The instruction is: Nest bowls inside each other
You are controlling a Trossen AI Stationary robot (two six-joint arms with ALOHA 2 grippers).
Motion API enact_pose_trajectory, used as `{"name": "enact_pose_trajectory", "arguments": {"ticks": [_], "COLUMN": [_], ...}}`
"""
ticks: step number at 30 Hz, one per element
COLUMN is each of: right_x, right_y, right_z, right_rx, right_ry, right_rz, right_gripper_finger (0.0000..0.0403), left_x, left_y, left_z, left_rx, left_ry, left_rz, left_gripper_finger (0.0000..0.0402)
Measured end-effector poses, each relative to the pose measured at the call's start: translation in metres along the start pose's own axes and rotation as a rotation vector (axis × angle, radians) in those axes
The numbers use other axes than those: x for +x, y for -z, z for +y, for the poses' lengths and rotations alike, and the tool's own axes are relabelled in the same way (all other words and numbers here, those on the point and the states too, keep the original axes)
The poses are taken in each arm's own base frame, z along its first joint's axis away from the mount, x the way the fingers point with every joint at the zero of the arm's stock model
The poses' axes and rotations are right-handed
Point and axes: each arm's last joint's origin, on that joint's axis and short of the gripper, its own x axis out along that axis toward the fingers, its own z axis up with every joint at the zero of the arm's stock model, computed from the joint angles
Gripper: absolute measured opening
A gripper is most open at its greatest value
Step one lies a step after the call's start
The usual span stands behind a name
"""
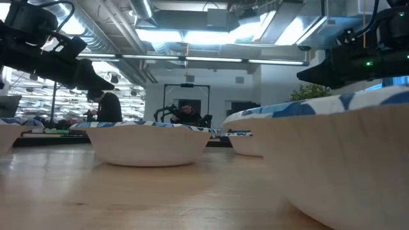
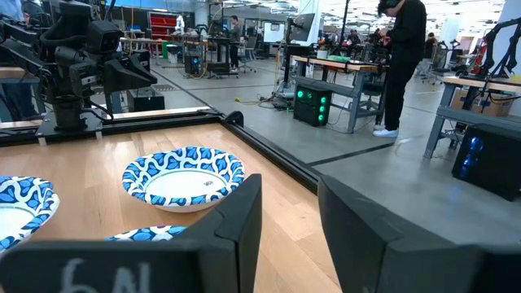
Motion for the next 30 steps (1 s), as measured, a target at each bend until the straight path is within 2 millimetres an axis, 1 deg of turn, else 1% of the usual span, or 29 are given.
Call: {"name": "enact_pose_trajectory", "arguments": {"ticks": [10,15,20,24,30], "right_x": [0.0,0.0,0.003,0.009,0.027], "right_y": [0.0,-0.001,0.001,-0.013,-0.028], "right_z": [0.0,0.0,0.005,0.006,0.008], "right_rx": [0.007,0.111,0.134,0.154,0.103], "right_ry": [0.0,-0.008,-0.14,-0.165,-0.166], "right_rz": [-0.004,-0.005,0.01,0.008,0.052], "right_gripper_finger": [0.0124,0.0124,0.0124,0.0124,0.0124], "left_x": [0.0,0.0,0.0,0.0,0.0], "left_y": [0.0,0.0,0.0,0.0,0.0], "left_z": [0.0,0.0,0.0,0.0,0.0], "left_rx": [0.0,0.0,0.0,0.0,0.001], "left_ry": [0.0,0.0,0.0,0.0,0.001], "left_rz": [-0.001,0.0,0.0,0.0,0.0], "left_gripper_finger": [0.0082,0.0082,0.0082,0.0082,0.0082]}}
